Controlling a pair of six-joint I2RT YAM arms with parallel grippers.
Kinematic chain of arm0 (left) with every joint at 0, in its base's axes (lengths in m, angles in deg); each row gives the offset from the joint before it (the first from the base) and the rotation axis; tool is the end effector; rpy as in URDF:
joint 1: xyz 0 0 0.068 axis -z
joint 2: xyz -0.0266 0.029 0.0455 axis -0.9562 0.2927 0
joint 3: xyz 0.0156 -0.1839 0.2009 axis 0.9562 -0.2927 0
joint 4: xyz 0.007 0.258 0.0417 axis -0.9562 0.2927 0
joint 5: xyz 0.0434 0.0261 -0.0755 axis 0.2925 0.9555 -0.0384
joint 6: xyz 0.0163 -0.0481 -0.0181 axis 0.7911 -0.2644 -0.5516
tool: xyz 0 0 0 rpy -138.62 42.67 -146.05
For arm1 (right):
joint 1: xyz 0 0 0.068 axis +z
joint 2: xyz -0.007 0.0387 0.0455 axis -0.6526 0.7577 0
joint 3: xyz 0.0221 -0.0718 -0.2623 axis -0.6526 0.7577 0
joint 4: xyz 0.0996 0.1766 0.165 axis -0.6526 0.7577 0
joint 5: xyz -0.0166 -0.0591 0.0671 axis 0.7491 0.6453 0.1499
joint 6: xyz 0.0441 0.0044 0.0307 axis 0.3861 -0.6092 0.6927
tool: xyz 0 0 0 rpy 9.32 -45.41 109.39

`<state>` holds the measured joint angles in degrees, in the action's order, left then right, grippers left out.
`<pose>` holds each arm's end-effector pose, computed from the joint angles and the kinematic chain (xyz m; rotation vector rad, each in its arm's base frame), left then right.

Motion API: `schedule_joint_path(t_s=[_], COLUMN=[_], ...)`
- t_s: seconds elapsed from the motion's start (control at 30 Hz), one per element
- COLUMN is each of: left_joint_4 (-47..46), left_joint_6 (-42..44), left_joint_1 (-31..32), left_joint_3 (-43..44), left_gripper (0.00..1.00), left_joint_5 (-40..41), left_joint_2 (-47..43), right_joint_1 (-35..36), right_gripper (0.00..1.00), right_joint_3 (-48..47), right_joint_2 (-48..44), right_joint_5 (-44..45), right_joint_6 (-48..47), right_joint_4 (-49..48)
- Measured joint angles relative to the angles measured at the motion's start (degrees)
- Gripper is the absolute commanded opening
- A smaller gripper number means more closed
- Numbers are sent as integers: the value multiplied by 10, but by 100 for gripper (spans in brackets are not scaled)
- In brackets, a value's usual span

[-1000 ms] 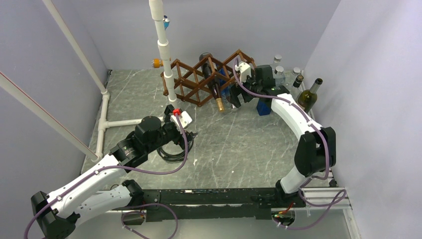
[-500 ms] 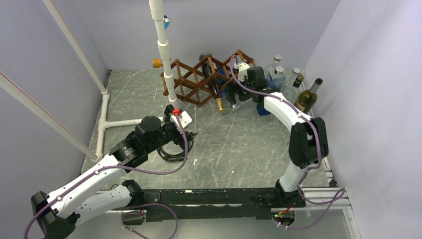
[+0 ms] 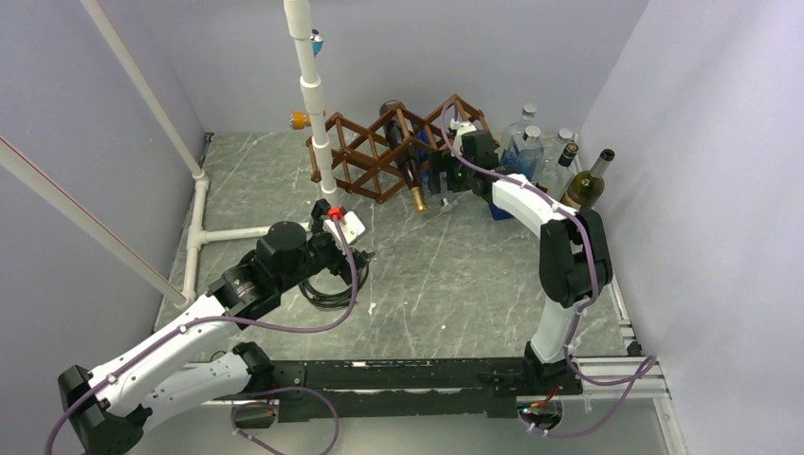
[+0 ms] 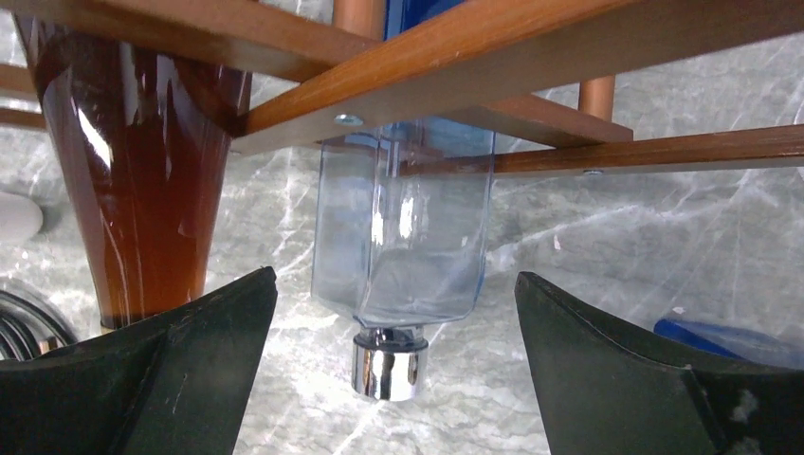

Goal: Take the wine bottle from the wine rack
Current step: Pick up the wine bottle from the wine rack.

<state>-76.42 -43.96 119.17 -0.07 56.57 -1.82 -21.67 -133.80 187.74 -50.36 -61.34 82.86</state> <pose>0.1359 -0.1413 0.3316 0.9057 1.5957 -0.4075 0.3930 0.1389 0.2446 -0.2716 2.2407 0.3455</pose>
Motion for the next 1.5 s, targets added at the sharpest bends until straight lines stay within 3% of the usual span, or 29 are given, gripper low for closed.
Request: schedule_joint_path(t_s=[0.4,1.5], left_joint_4=[0,3], left_joint_6=[4,9], left_joint_1=[0,0], left_joint_3=[0,0], left_gripper=[100,100], left_joint_5=[11,13], left_joint_2=[0,-3], right_joint_1=[0,5], right_gripper=[99,97], right_joint_3=[-20,-64], right_joint_2=[35,98], right_joint_5=[17,5], right_joint_6=[41,34], right_joint_4=[-12,-42])
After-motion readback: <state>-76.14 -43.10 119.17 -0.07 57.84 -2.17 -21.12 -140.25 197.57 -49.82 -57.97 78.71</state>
